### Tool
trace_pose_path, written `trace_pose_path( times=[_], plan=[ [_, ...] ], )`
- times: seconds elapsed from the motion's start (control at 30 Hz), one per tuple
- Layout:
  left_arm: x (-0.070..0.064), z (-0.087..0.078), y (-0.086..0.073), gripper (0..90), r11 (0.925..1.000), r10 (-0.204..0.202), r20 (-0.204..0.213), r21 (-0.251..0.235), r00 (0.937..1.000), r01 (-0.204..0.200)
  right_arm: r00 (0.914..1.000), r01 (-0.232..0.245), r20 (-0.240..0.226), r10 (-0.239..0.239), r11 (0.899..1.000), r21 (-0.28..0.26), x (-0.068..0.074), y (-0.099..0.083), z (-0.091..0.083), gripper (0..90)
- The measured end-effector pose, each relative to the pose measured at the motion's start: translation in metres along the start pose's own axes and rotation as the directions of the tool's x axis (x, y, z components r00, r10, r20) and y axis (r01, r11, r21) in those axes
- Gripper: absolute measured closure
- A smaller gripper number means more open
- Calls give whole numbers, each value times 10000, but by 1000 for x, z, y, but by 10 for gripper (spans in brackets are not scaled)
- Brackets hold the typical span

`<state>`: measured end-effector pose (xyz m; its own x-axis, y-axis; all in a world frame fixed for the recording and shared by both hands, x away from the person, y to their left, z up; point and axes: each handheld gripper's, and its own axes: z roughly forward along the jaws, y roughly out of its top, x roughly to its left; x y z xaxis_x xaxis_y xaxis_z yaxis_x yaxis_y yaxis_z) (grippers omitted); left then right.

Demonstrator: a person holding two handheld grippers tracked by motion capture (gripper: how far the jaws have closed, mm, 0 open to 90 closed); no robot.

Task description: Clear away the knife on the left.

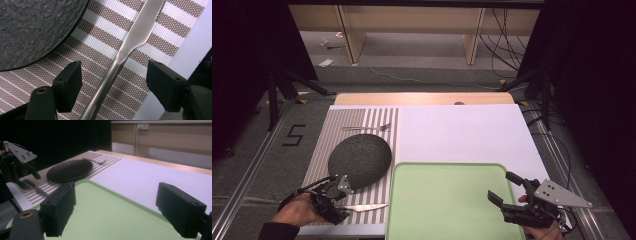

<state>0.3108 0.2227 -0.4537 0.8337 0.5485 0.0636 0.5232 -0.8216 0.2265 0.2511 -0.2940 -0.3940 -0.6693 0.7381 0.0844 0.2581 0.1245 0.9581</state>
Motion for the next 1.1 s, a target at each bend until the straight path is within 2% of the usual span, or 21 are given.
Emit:
trace_pose_path(
  times=[0.13,0.17,0.33,0.43,0.53,0.7,0.73,0.9,1.03,1.1],
  plan=[
    [2,3,2,336,9999,-26,30,155,10000,25,10000,0,15,0,10000,7,0,0,0,171],
    [2,4,2,372,9997,-1,34,225,10000,0,10000,-6,9,6,10000,-15,0,0,0,172],
    [1,5,5,432,9986,111,-21,514,9999,-110,10000,5,7,-5,10000,14,0,0,1,173],
    [1,6,6,461,9975,153,139,689,9998,-162,10000,7,0,-7,10000,10,1,0,1,173],
    [2,9,9,505,9970,-48,299,772,9995,25,10000,-2,2,2,10000,12,0,0,1,174],
    [3,9,11,543,9963,-33,421,862,9991,-4,10000,28,-8,-28,10000,33,1,0,1,175],
    [3,9,11,576,9964,-38,460,845,9989,-1,10000,19,-6,-18,10000,23,0,0,1,175],
    [2,9,12,633,9942,30,559,1075,9984,-90,10000,30,-16,-30,10000,21,1,0,1,177],
    [3,9,12,650,9935,-187,664,1134,9976,111,10000,37,-11,-37,10000,54,1,0,1,177],
    [4,9,13,671,9919,-165,613,1268,9980,86,10000,48,-22,-47,9999,98,1,0,1,179]
  ],
)
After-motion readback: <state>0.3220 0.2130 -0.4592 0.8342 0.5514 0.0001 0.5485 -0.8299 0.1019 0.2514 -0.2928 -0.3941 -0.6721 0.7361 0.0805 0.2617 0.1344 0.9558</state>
